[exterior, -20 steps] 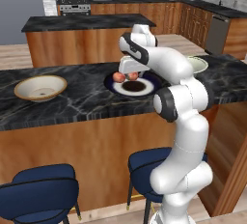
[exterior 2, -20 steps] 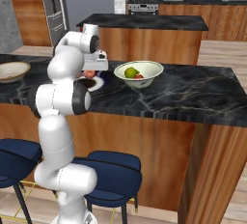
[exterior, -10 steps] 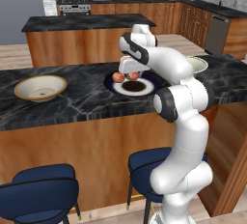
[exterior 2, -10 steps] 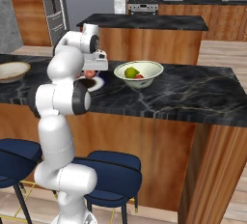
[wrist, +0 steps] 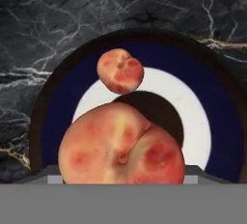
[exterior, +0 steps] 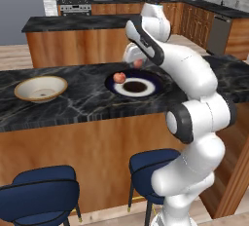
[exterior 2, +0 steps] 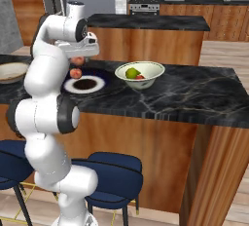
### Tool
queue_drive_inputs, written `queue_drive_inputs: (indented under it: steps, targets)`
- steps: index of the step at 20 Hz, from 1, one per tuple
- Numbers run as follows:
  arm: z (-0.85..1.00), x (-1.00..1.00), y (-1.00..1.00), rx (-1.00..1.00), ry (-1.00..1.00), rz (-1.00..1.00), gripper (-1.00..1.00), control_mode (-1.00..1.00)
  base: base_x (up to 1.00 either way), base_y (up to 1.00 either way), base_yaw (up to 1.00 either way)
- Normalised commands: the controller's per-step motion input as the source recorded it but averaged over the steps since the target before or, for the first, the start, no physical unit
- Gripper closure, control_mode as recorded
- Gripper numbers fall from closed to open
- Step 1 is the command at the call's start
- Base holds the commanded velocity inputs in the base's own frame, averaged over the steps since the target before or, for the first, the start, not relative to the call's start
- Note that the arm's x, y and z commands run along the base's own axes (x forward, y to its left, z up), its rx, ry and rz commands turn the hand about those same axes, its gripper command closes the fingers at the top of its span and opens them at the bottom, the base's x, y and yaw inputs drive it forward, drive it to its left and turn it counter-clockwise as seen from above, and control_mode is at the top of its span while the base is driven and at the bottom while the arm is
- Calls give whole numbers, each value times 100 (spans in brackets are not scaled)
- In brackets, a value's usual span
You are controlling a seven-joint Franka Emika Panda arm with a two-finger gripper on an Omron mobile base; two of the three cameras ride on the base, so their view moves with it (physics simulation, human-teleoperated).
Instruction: Take the fruits from the plate on the dining counter and place two fruits in each bowl.
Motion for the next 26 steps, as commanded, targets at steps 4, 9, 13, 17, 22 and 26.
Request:
queue_drive_inputs:
  steps: [4,9,13,17,22,26]
  targets:
    - [58,-100,13,7,-26,8,100,-100,0,0,0]
    - [10,-96,-31,12,-23,-9,100,-100,0,0,0]
    - [0,-13,-10,0,3,-26,100,-100,0,0,0]
    - [37,-41,-26,2,11,-23,100,-100,0,0,0]
    - [23,-11,85,0,8,5,100,-100,0,0,0]
    - [17,-30,12,0,3,-2,100,-100,0,0,0]
